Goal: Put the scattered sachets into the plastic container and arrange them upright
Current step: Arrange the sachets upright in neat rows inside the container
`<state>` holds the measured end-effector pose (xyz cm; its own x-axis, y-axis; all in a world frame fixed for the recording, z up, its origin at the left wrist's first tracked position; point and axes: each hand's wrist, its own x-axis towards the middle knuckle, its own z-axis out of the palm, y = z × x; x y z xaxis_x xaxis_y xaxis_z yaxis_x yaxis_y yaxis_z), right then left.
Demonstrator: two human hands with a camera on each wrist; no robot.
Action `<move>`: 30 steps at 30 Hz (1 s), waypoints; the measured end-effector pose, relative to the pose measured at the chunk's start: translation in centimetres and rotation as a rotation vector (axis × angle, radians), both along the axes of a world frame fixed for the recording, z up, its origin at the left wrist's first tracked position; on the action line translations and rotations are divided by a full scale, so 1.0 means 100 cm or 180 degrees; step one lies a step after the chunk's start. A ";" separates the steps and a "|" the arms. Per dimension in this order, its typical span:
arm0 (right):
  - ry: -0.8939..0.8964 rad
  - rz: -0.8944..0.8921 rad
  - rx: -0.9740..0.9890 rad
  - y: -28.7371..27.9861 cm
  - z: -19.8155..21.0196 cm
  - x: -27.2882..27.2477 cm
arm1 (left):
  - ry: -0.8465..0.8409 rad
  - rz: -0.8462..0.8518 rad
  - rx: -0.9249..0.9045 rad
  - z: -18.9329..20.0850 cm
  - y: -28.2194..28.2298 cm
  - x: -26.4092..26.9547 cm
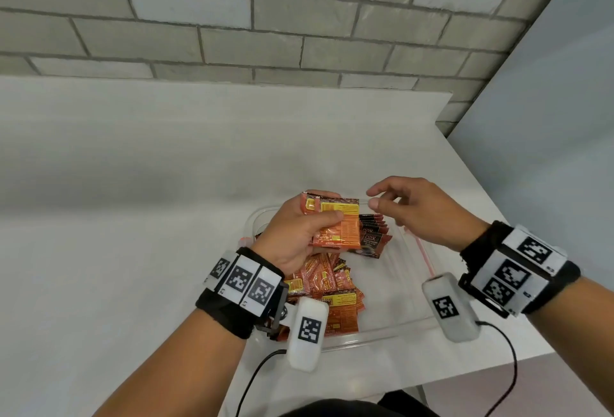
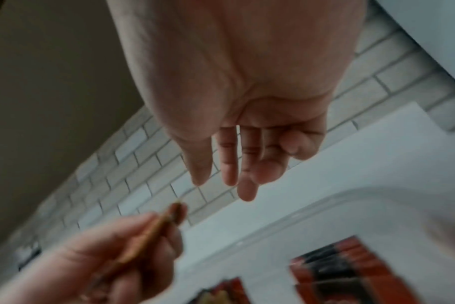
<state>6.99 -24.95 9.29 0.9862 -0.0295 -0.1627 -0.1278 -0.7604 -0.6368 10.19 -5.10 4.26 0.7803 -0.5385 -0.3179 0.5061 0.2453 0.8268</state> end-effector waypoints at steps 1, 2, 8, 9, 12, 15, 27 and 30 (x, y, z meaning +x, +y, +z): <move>0.0027 -0.0040 0.0311 0.006 0.002 -0.003 | -0.0044 -0.0027 0.0013 0.001 -0.002 -0.002; 0.0077 -0.0053 0.0549 0.010 0.003 -0.005 | -0.0085 -0.0055 0.0024 0.002 -0.005 -0.003; -0.0035 -0.0229 0.1084 0.013 0.002 -0.005 | -0.0041 -0.0177 0.0140 0.007 -0.011 -0.006; -0.0202 -0.0292 0.1078 0.011 0.003 -0.004 | 0.0029 -0.0162 0.0154 0.007 -0.011 -0.005; -0.0751 -0.0401 0.0930 0.008 0.004 -0.007 | 0.0243 0.0086 0.0081 0.008 -0.009 -0.001; -0.0803 0.0027 0.0584 0.017 -0.004 -0.015 | 0.0207 0.0163 -0.0059 0.008 -0.009 -0.002; -0.0619 0.0185 -0.0167 0.011 -0.001 -0.006 | -0.0345 -0.0102 0.0221 0.004 -0.011 -0.010; -0.0167 0.0265 0.0026 0.007 0.007 -0.003 | -0.0406 -0.0171 0.0256 0.004 -0.013 -0.010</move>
